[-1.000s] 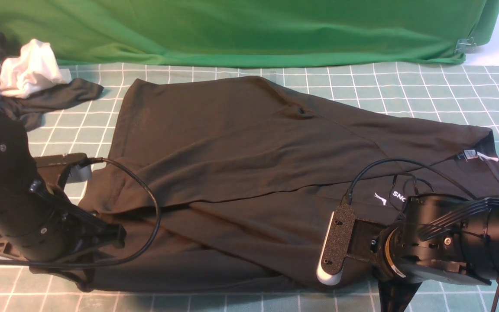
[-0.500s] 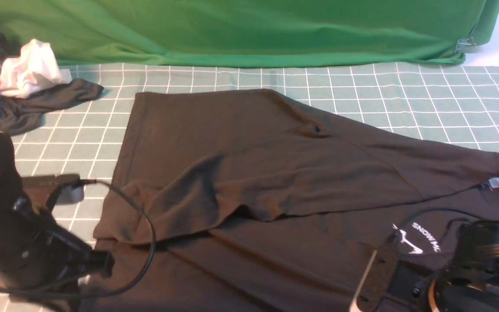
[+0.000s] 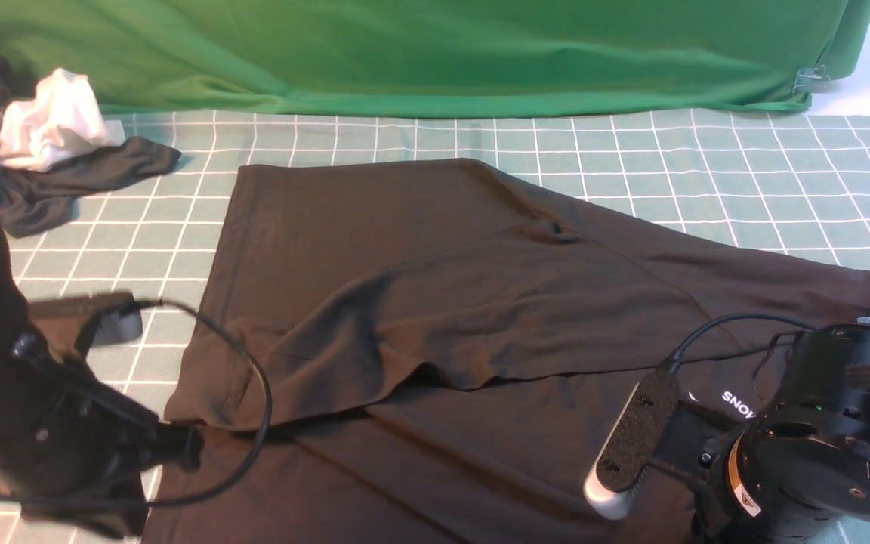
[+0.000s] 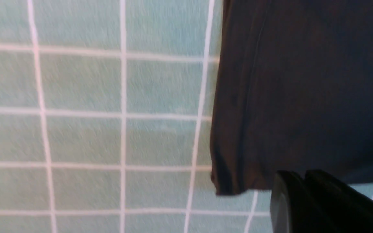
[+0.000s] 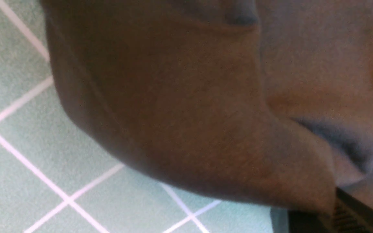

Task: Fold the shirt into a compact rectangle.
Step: 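Grasp the near edge of the shirt at its hem and shoulder corners, then fold the black garment in half by bringing its near edge over to the far edge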

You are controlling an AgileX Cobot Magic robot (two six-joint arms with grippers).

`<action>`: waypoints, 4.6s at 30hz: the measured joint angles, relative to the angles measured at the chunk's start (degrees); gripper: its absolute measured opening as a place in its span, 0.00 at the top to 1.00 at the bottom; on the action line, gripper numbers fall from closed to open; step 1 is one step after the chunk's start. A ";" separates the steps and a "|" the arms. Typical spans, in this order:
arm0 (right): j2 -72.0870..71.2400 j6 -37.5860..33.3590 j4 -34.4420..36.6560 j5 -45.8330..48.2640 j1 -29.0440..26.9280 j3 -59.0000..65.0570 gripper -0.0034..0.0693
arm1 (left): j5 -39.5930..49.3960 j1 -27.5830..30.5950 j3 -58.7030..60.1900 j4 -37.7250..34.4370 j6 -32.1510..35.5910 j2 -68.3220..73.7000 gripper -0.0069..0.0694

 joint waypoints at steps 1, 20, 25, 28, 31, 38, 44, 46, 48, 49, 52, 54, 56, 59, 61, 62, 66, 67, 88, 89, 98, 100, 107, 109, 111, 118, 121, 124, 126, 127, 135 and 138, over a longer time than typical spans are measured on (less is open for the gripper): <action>0.00 0.00 0.00 -0.01 0.00 0.00 0.91 | 0.00 0.00 1.03 -0.52 0.00 0.00 0.89; 0.00 -0.24 0.00 -0.96 0.00 0.00 0.91 | -11.95 0.00 12.34 -1.97 -6.48 0.52 0.26; 0.00 -0.24 0.00 -1.33 0.00 0.00 0.91 | -13.25 0.00 12.34 -2.03 -6.48 3.33 0.26; 0.00 -0.24 0.00 -1.78 0.00 0.00 0.91 | -14.61 0.00 12.34 -2.03 -6.48 6.17 0.28; 0.00 -0.24 0.00 -2.11 0.00 0.00 0.91 | -15.41 0.00 12.20 -2.11 -6.64 8.07 0.32; 0.00 -0.28 0.00 -2.22 0.00 0.00 0.91 | -14.97 0.00 10.63 -3.14 -6.53 8.88 0.48; 0.00 -0.28 0.00 -2.22 0.00 0.00 0.91 | -15.69 0.00 11.16 -4.65 -2.11 9.14 0.70; 0.00 -0.28 0.00 -2.22 0.00 0.00 0.91 | -15.69 0.00 11.22 -4.65 -1.05 9.14 0.75; 0.00 -0.28 0.00 -2.22 0.00 0.00 0.91 | -15.69 0.00 11.22 -4.72 -0.29 9.14 0.80; 0.00 -0.28 0.00 -2.22 0.00 0.00 0.91 | -15.81 0.00 11.22 -4.93 0.01 9.14 0.85; 0.00 -0.28 0.00 -2.22 0.00 0.00 0.91 | -15.87 0.00 11.22 -5.11 0.82 9.07 0.89; 0.00 -0.28 0.00 -2.22 0.00 0.00 0.91 | -15.72 0.00 11.17 -5.44 1.13 8.57 0.89; 0.00 -0.28 0.00 -2.22 0.00 0.00 0.91 | -15.12 0.00 10.84 -5.72 1.27 8.00 0.89; 0.00 -0.28 0.00 -2.29 0.00 0.00 0.91 | -12.40 0.00 9.02 -5.80 1.32 5.24 0.89; 0.00 -0.16 0.00 -2.30 0.00 0.00 0.90 | -10.86 0.00 7.02 -5.87 1.69 2.91 0.89; 0.00 -0.04 0.00 -2.30 0.00 0.00 0.90 | -10.43 0.00 6.42 -6.00 2.52 2.17 0.89; 0.00 1.39 0.06 -1.23 0.00 -0.86 0.92 | -9.83 0.00 5.15 -6.13 4.50 0.95 0.89; 0.00 1.61 0.06 -0.74 0.00 -1.29 0.92 | -9.68 0.00 4.85 -6.26 4.56 0.95 0.89; 0.05 -1.28 -1.51 1.83 -11.12 -15.11 0.92 | -14.90 3.83 -12.95 -4.50 0.20 1.11 0.89; 0.05 -1.37 -1.51 1.71 -11.37 -15.24 0.92 | -15.20 3.83 -13.05 -4.58 0.19 1.11 0.89; 4.89 -2.00 -1.42 -6.17 -20.24 -18.57 0.92 | -25.48 8.19 -17.73 -6.61 0.23 7.22 0.89; 6.25 -2.07 -1.28 -7.51 -20.83 -19.04 0.92 | -25.87 8.36 -18.50 -6.67 0.56 8.46 0.89; 13.45 -2.18 -1.11 -9.48 -22.20 -25.27 0.92 | -27.71 8.56 -24.69 -8.19 3.51 17.08 0.89; 15.22 -2.18 -1.08 -9.89 -22.23 -28.01 0.92 | -28.97 8.56 -26.93 -8.19 3.69 19.48 0.89; 16.80 -2.18 -1.08 -10.07 -22.40 -30.88 0.92 | -30.33 8.56 -29.67 -8.19 3.87 21.86 0.89; 22.81 -2.37 -0.95 -10.49 -25.35 -41.52 0.92 | -33.95 8.56 -39.23 -8.19 3.92 29.65 0.89; 25.92 -2.37 -0.90 -11.04 -26.94 -45.59 0.92 | -36.43 8.56 -42.82 -8.19 3.92 33.91 0.89; 29.15 -2.37 -0.90 -13.03 -28.39 -48.46 0.92 | -38.78 8.56 -45.74 -8.19 3.92 38.43 0.89; 30.75 -2.37 -0.90 -15.26 -29.06 -49.26 0.91 | -40.13 8.56 -46.89 -8.19 3.92 40.71 0.89; 31.68 -2.37 -0.90 -16.34 -29.25 -49.55 0.90 | -41.14 8.56 -47.45 -8.19 3.92 42.02 0.89; 36.71 -2.61 -4.02 -24.53 -30.11 -49.68 0.62 | -47.94 8.56 -47.97 -9.38 3.92 49.13 0.89; 36.72 -2.61 -6.46 -23.99 -30.17 -50.89 0.44 | -50.01 8.56 -48.04 -9.53 2.83 49.87 0.85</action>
